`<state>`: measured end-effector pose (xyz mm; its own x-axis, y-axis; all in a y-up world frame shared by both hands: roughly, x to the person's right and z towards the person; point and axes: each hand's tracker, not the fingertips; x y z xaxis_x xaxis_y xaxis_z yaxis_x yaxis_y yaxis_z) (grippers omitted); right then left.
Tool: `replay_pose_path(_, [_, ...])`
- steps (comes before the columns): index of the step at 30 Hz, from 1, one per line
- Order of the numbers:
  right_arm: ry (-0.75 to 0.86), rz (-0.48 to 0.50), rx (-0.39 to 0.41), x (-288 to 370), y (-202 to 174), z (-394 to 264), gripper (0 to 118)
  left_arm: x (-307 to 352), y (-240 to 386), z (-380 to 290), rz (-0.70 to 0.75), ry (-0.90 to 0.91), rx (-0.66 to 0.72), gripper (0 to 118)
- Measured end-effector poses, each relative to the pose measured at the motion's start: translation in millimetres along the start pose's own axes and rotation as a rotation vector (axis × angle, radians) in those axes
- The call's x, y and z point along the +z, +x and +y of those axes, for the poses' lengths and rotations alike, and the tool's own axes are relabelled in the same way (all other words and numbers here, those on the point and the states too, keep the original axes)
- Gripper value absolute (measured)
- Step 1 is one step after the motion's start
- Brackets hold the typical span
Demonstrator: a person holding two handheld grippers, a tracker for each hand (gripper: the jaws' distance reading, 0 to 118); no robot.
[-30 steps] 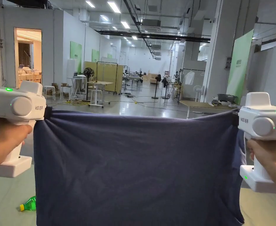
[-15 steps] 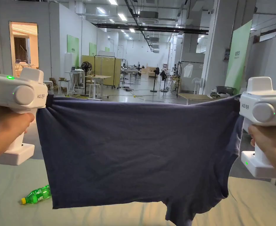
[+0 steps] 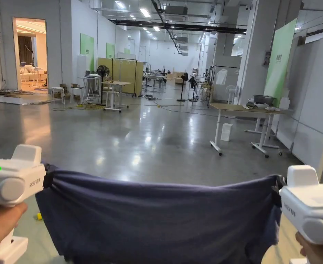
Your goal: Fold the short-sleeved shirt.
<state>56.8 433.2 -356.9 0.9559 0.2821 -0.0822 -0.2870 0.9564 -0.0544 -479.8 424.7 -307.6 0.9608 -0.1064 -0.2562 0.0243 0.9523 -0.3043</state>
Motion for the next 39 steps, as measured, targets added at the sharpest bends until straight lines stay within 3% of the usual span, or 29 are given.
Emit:
replay_pose_path(9, [-0.141,0.045,-0.068,102.4,-19.2,-74.8,2,59.4,-13.3,-113.6,-0.062,-0.134,0.014,6])
replay_pose_path(10, [-0.082,0.039,-0.003,112.1,-21.2,-79.9,2,67.0,-14.3,-123.7,-0.057,-0.134,0.024,6])
replay_pose_path(11, [-0.169,0.056,-0.063,120.8,-22.7,-95.0,2,75.9,-16.0,-136.2,-0.065,-0.142,0.029,6])
replay_pose_path(13, [-0.148,0.061,-0.021,138.4,-26.9,-105.2,2,89.0,-19.1,-156.9,-0.061,-0.167,0.054,6])
replay_pose_path(14, [-0.243,0.072,-0.084,145.9,-28.2,-119.0,2,96.0,-19.7,-169.1,-0.070,-0.189,0.046,6])
replay_pose_path(15, [-0.243,0.080,-0.053,153.8,-30.3,-124.3,2,102.8,-20.1,-181.5,-0.074,-0.219,0.043,6])
replay_pose_path(16, [-0.316,0.096,-0.099,160.7,-32.6,-135.1,2,106.6,-21.4,-191.5,-0.073,-0.235,0.046,6])
replay_pose_path(20, [-0.476,0.142,-0.022,187.9,-47.6,-167.9,2,121.1,-23.5,-235.3,-0.102,-0.369,0.043,6])
replay_pose_path(26, [-0.603,0.167,-0.023,211.6,-59.6,-220.8,2,129.2,-24.2,-287.6,-0.122,-0.511,0.022,6])
replay_pose_path(28, [-0.663,0.179,0.023,210.5,-65.5,-234.3,2,127.4,-22.7,-300.4,-0.128,-0.544,-0.008,6])
replay_pose_path(33, [-0.764,0.155,0.043,199.8,-70.8,-272.2,2,110.2,-25.8,-324.4,-0.129,-0.636,-0.023,7])
replay_pose_path(39, [-0.823,0.157,0.072,196.3,-78.2,-279.7,2,97.0,-19.9,-345.3,-0.145,-0.721,-0.082,7])
